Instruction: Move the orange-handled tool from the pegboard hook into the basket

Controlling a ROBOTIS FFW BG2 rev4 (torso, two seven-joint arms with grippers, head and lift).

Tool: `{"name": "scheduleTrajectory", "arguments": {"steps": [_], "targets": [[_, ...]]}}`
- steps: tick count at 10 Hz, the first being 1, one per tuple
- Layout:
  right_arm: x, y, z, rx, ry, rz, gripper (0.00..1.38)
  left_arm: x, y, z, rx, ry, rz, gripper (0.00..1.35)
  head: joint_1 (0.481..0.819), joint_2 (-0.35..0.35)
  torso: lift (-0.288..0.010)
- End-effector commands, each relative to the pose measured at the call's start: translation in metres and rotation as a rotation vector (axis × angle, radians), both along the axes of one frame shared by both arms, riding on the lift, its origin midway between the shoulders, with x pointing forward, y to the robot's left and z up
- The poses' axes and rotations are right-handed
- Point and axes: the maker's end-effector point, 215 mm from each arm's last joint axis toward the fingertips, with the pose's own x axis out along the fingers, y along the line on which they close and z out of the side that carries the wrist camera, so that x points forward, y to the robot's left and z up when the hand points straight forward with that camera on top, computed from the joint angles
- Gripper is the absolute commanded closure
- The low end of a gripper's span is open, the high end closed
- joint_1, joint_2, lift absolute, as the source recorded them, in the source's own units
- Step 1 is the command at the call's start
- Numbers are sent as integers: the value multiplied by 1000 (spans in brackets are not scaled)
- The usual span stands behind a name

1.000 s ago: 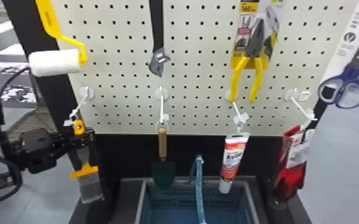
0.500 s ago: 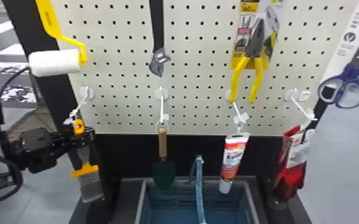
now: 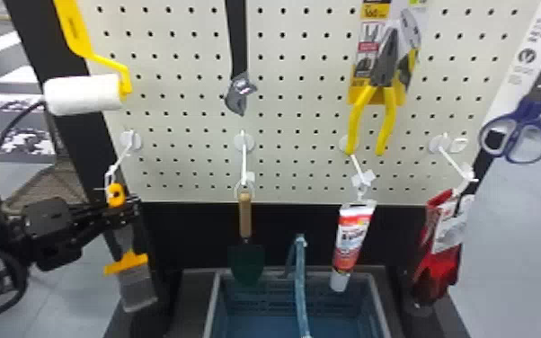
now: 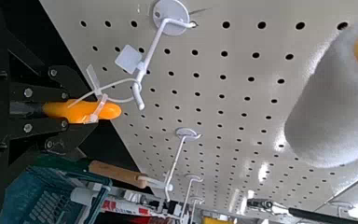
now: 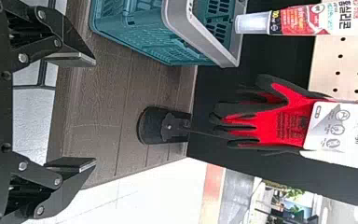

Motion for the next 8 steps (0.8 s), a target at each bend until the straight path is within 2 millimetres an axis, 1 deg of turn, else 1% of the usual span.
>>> {"name": "scheduleTrajectory", "arguments": {"steps": [1,4,6,7,8], "targets": [[0,0,-1,2,2,-4,501,-8,-6,10,10,-17,-7,1179,549,0,-100],[1,0,-4,4,4,-6,501,-11,-13,34,16,-70,-18,1179,549,0,-100],[2,0,-5,6,6,-3,501,-20,-15,54,2,-122,4,1179,549,0,-100],[2,1,-6,7,8,-3,501,-30,-25,51,-102,-113,5,1179,549,0,-100],[2,1,-6,9,9,-3,501,-39,-31,44,-202,-95,9,1179,549,0,-100]]}}
